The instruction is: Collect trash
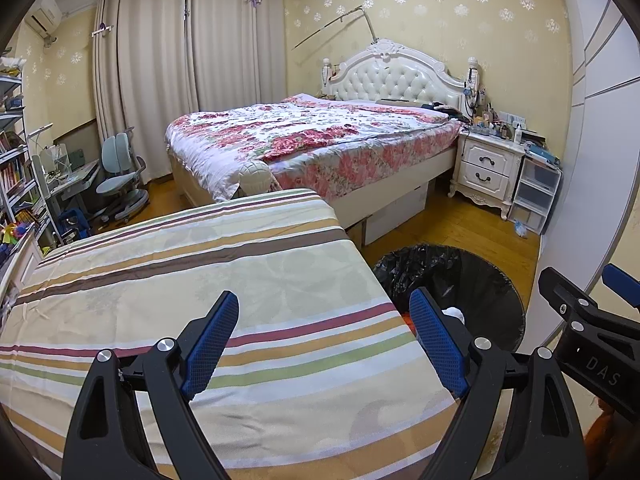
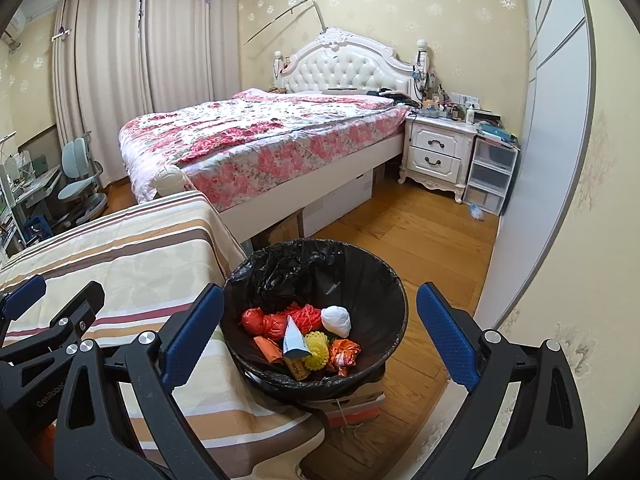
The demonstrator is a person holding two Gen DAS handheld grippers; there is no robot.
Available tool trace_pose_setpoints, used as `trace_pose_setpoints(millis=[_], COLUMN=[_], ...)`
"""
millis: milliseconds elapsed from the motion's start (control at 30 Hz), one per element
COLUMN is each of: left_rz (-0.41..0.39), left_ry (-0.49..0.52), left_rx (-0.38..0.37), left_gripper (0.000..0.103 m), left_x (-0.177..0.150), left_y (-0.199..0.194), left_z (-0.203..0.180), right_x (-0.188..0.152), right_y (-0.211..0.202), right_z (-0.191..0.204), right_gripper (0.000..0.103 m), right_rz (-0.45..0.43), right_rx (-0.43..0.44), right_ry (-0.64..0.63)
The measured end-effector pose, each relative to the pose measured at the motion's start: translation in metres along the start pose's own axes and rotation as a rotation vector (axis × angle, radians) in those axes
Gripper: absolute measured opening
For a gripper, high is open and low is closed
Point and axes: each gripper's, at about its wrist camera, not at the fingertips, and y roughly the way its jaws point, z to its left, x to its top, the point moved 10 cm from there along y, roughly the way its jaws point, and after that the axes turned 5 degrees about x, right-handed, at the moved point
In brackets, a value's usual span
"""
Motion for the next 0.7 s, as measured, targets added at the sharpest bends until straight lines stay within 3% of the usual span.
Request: trace_pose_setpoints(millis=[700], left_rz=[0.001], left_ry=[-0.005], left_rx=[0.002], left_gripper=[0.085], left_x=[-0.0035], left_y=[-0.0022], left_z=[0.0041], right_x=[-0.0009], right_y=[0.0000], right_z=[0.0001], right_gripper=[0.095], right_rz=[0.000], right_rx=[0.001], right_ry=[0.001])
